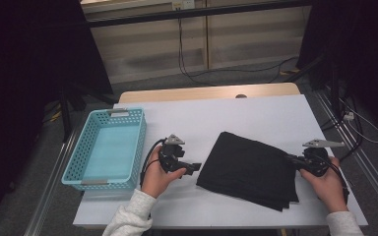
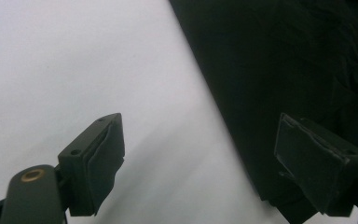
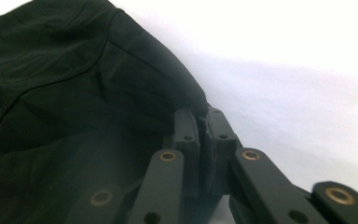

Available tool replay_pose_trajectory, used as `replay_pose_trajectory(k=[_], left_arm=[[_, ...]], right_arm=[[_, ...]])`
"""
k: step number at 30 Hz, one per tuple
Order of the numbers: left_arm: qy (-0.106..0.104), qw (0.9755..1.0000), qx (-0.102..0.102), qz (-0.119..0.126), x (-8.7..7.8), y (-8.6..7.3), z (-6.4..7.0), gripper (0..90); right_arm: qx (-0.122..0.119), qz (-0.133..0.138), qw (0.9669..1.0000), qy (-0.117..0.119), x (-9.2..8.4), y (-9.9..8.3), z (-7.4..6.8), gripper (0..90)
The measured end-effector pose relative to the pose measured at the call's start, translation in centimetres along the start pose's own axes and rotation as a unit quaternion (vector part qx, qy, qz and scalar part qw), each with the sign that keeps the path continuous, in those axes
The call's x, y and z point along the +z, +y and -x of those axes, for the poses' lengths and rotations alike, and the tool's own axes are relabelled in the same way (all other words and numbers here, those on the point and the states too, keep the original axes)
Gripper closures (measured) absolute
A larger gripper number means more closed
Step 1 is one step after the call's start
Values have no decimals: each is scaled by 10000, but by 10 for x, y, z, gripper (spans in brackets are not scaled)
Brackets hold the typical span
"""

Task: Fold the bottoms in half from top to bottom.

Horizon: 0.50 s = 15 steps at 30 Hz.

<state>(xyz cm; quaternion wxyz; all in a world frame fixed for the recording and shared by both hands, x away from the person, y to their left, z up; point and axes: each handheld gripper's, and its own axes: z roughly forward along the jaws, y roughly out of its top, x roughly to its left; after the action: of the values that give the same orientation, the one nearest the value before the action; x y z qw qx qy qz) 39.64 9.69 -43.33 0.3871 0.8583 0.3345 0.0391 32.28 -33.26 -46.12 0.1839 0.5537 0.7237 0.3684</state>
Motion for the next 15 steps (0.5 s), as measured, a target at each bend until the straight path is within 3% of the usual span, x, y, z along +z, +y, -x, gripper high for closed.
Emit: replay_pose_trajectory(k=[2, 5, 7, 9, 12, 15], left_arm=[[-17, 10000, -5, 0, 0, 0, 1, 161], [3, 10000, -21, 10, -1, 0, 2, 160], [-57, 10000, -26, 24, -1, 0, 3, 159], [-71, 10000, 1, 6, -1, 0, 4, 158], [-109, 9999, 0, -6, 1, 0, 7, 157], [-119, 9999, 29, -33, 1, -1, 9, 156]], right_arm=[[-86, 3, 10000, -47, -1, 0, -1, 827], [-215, 177, 9992, -283, -3, 0, 1, 682], [-145, 312, 9990, -291, -7, 1, 4, 585], [-99, 331, 9990, -280, -6, 1, 6, 575], [60, 90, 9997, -229, 0, -2, 9, 496], [166, 125, 9997, -135, 2, -5, 10, 491]])
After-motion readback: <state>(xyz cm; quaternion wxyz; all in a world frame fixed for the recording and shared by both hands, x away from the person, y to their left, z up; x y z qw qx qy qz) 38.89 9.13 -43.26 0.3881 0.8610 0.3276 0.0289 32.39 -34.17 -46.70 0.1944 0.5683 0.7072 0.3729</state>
